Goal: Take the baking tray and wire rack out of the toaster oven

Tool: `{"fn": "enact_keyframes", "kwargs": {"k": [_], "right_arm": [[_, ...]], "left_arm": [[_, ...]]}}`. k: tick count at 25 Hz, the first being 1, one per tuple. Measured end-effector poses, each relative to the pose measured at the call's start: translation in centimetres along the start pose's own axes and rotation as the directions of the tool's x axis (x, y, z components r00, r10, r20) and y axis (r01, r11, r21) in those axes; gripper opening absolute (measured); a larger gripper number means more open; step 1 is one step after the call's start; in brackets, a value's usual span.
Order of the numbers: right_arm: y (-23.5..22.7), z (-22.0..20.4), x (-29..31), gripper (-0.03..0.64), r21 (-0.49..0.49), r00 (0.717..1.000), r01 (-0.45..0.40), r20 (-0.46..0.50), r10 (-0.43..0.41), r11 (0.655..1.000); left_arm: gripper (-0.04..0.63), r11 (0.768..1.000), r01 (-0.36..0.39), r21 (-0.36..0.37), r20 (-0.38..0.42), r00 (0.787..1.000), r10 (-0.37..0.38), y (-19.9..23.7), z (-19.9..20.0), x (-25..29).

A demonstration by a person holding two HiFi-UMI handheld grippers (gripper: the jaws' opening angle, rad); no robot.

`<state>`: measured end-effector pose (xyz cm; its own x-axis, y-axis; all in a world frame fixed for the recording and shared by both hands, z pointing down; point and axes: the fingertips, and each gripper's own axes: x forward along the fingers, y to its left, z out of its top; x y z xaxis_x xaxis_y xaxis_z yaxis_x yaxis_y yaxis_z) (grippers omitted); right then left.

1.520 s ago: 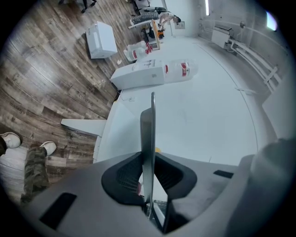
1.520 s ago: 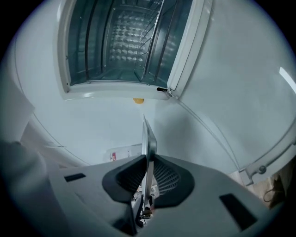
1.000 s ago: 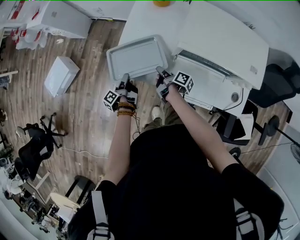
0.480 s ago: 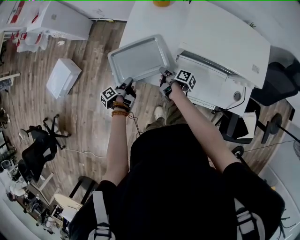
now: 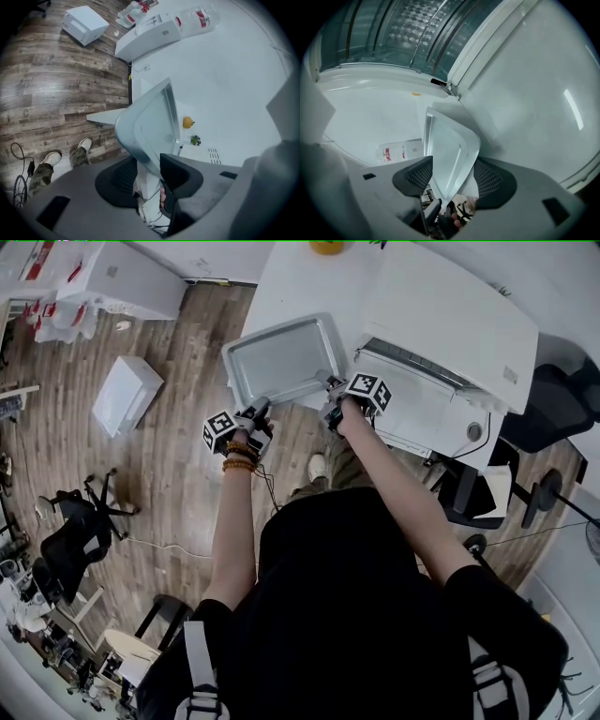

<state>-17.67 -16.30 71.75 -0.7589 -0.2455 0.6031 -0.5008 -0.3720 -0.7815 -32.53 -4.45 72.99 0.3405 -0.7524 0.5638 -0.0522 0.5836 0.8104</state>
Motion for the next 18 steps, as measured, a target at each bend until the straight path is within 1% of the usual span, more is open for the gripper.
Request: {"fn": "enact_keyframes", "kwargs": {"k": [1,3,4,5,7,8,12,15,18], "right_arm": [[-0.1,-0.3,-0.1,0.267,0.012,1.0,0.018,-0.008,-0.018,1.0],[-0.1,-0.8,-0.2,0.27,0.037,0.998,0.049,-0.031,-0.048,0.998],[-0.2,-1.1,-0.3,0.273,0.052,0.997,0.069,-0.047,-0.066,0.996],[-0.4,-1.4,-0.4,0.276,0.073,0.994,0.09,-0.062,-0.086,0.993],[-0.8,-2.1,-0.7,0.278,0.12,0.99,0.12,-0.083,-0.111,0.985],[-0.9,-2.4,-0.8,0.278,0.137,0.99,0.121,-0.088,-0.11,0.983],[-0.8,-3.7,-1.5,0.278,0.177,0.992,0.093,-0.096,-0.077,0.98],[-1.1,-4.1,-1.9,0.278,0.196,0.994,0.068,-0.097,-0.049,0.978],[-0.6,-4.5,-2.7,0.278,0.207,0.995,0.039,-0.096,-0.019,0.978]], "left_arm": [[0.142,1.0,0.007,0.022,-0.048,0.999,-0.006,-0.2,-0.8,0.2],[0.143,0.997,0.028,0.076,-0.15,0.989,-0.016,-0.8,-2.6,0.9],[0.143,0.994,0.033,0.1,-0.181,0.983,-0.015,-1.0,-3.2,1.1],[0.143,0.993,0.034,0.115,-0.192,0.981,-0.011,-1.2,-3.5,1.4],[0.141,0.993,0.03,0.118,-0.17,0.985,-0.01,-1.4,-3.4,1.8],[0.141,0.993,0.03,0.111,-0.151,0.988,-0.013,-1.5,-3.3,1.9],[0.135,0.995,0.026,0.093,-0.103,0.995,-0.016,-1.7,-2.7,2.6],[0.135,0.996,0.012,0.085,-0.094,0.996,-0.004,-1.4,-2.6,3.1],[0.135,0.997,-0.006,0.082,-0.122,0.992,0.017,-0.9,-3.2,3.6]]}}
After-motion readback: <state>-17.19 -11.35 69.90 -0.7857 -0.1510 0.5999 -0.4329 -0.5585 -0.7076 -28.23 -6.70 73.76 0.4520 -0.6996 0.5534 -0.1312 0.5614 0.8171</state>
